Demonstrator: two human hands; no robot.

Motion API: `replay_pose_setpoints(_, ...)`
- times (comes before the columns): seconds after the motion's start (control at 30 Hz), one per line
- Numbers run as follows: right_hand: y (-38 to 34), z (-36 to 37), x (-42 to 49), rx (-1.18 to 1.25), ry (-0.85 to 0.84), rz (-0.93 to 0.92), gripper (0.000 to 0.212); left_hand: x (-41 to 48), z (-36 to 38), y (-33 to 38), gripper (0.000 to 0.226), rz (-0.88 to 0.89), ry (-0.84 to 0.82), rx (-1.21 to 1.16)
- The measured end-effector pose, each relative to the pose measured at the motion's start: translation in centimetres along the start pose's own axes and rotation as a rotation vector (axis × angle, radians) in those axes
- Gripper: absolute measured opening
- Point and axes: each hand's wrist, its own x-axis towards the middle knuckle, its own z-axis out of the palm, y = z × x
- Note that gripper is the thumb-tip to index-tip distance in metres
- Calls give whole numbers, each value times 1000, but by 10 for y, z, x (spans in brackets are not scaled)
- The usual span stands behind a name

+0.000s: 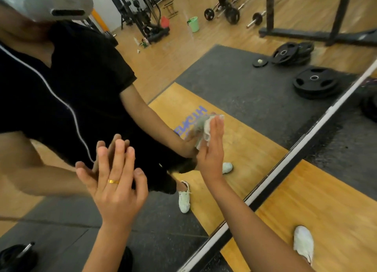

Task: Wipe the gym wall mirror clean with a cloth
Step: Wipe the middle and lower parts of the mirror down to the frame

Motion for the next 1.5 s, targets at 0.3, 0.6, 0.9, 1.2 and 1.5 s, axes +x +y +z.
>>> replay_pose_setpoints(0.3, -19, -10, 48, 8, 26, -20, 53, 44, 25, 54, 43, 38, 14, -168)
replay_pose_setpoints(0.6, 18, -34, 65, 27, 166, 172, 56, 50, 59, 58, 49, 116, 27, 148)
replay_pose_setpoints(0.9, 1, -28, 81, -7, -9, -147, 54, 47, 60, 57, 48, 115, 27, 131)
replay_pose_setpoints(1.2, 8, -48, 111, 65, 168, 179, 57, 36, 69, 70, 45, 192, -38, 49)
replay_pose_setpoints(1.5, 57, -66, 109, 51, 153, 202, 66, 35, 71, 74, 36, 177, -50, -21)
